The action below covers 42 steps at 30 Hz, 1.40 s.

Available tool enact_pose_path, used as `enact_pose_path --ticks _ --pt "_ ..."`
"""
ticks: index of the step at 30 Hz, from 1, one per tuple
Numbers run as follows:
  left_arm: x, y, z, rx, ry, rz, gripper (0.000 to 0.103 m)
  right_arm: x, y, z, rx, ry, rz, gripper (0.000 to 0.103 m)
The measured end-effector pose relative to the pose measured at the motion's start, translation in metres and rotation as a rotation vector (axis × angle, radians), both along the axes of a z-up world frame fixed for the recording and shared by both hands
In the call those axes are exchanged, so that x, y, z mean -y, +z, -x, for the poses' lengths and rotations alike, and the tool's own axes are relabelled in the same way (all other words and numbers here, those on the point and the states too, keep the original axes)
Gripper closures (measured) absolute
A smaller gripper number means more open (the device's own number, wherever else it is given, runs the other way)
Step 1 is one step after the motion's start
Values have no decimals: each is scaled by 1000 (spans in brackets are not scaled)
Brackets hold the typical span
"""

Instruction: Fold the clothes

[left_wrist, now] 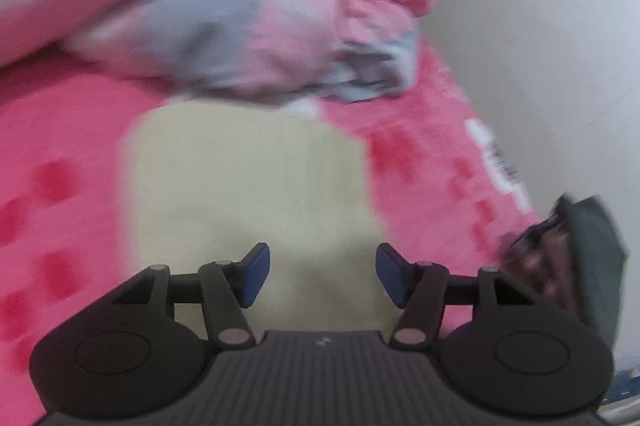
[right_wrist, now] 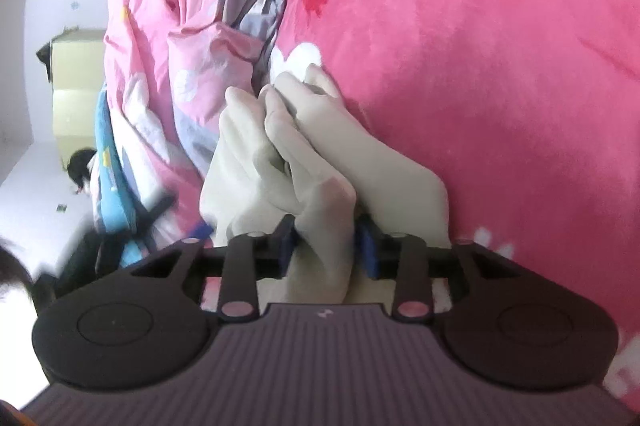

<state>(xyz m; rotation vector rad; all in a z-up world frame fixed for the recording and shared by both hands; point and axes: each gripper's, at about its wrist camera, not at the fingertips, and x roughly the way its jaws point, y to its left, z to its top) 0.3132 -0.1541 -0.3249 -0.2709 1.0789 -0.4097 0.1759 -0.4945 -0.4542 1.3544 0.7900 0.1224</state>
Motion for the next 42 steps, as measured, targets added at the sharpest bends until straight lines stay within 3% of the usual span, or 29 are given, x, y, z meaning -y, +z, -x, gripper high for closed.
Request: enact_pose_path --ticks 2,7,8,9,12,15,19,22,24,28,31,33,35,36,38,39,40,42 --pt "-27 3 21 -13 38 -64 41 3 4 -8 -1 29 -13 58" --pt "-85 -34 47 -150 247 -62 40 -8 11 -34 -13 181 25 54" --pt "-85 -37 48 -150 251 -52 40 -14 15 -38 -12 217 63 63" --pt "-85 -39 49 -147 253 -43 40 -17 20 -43 -6 242 116 82" --pt "-84 -46 50 -139 257 -15 39 -16 36 -43 41 260 191 86" --pt "-78 -51 51 -125 239 -12 39 -7 43 -33 59 249 232 87" --pt "-59 -55 55 -86 175 -81 27 3 26 -26 14 246 289 87" --pt "-63 -60 52 -100 189 -67 27 13 1 -31 -33 237 192 83" --pt "-65 -59 52 -95 188 -72 27 18 14 -32 -42 265 209 71" --pt "-63 -52 58 -68 173 -115 28 22 80 -22 -36 287 576 68" --pt "-60 -50 64 -51 188 -142 28 -11 133 -29 124 398 941 71" --pt "-60 -51 68 -49 213 -147 28 -49 144 -47 279 555 1031 72" --pt "-59 -52 72 -42 235 -156 28 -83 130 -68 374 692 1091 72" --pt "-58 -52 74 -34 242 -163 28 -95 113 -81 376 748 1122 74" --pt "-56 -54 79 -4 233 -192 28 -103 69 -105 295 829 1178 76" --pt "-55 -55 82 9 225 -204 27 -98 54 -111 282 832 1156 76" --pt "-56 -55 84 18 227 -211 28 -93 44 -117 266 836 1137 76" --pt "-58 -49 87 41 229 -214 31 -92 58 -123 220 846 1121 77"
